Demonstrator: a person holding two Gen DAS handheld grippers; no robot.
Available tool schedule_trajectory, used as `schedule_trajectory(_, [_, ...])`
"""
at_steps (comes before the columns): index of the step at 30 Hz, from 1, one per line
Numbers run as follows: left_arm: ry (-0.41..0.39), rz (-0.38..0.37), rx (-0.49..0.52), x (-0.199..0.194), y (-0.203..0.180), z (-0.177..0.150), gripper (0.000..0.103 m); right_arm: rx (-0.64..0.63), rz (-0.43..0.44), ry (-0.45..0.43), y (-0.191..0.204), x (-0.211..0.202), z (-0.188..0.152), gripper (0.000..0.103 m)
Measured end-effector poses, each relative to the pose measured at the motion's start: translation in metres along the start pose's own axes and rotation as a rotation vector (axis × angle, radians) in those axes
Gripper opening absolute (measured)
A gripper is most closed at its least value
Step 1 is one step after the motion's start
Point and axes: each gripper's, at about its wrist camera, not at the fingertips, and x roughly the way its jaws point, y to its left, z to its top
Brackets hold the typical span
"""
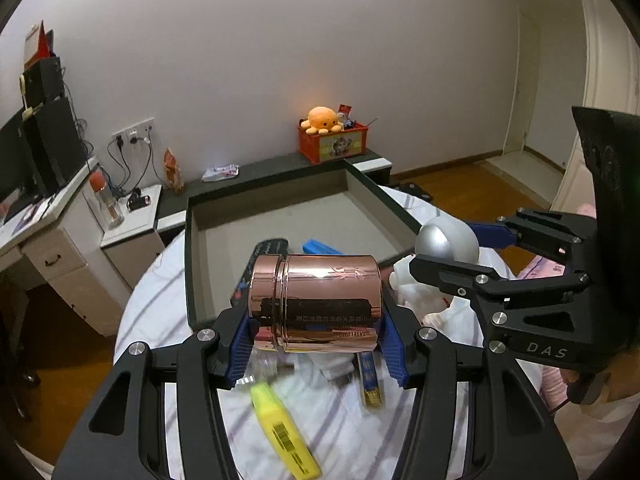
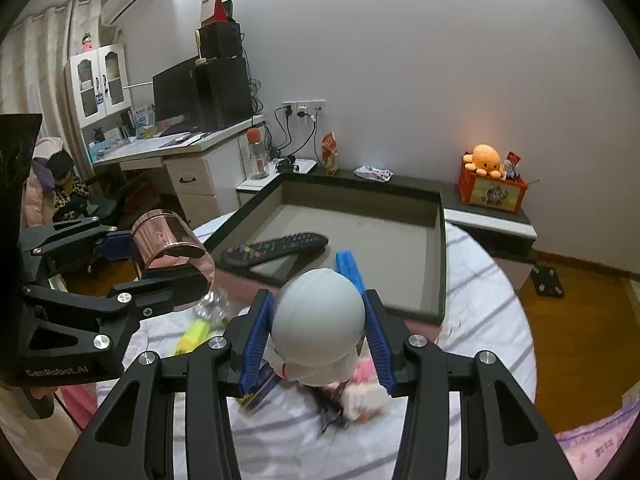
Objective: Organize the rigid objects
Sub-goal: 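Carry the cylinder and white figure over the pink box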
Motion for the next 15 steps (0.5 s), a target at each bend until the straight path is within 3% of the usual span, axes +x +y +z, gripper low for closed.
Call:
schedule_trajectory(8, [0.037, -0.029, 0.037, 0.036, 0.015, 0.034, 0.055, -0.037, 0.003, 0.03, -0.017, 0.033, 0.037, 0.047])
schedule_trajectory(15, [0.135, -0.002, 0.062, 0.092, 0.044, 0.059, 0.055, -0.05, 0.012, 0.102, -0.035, 0.084, 0.064, 0.047])
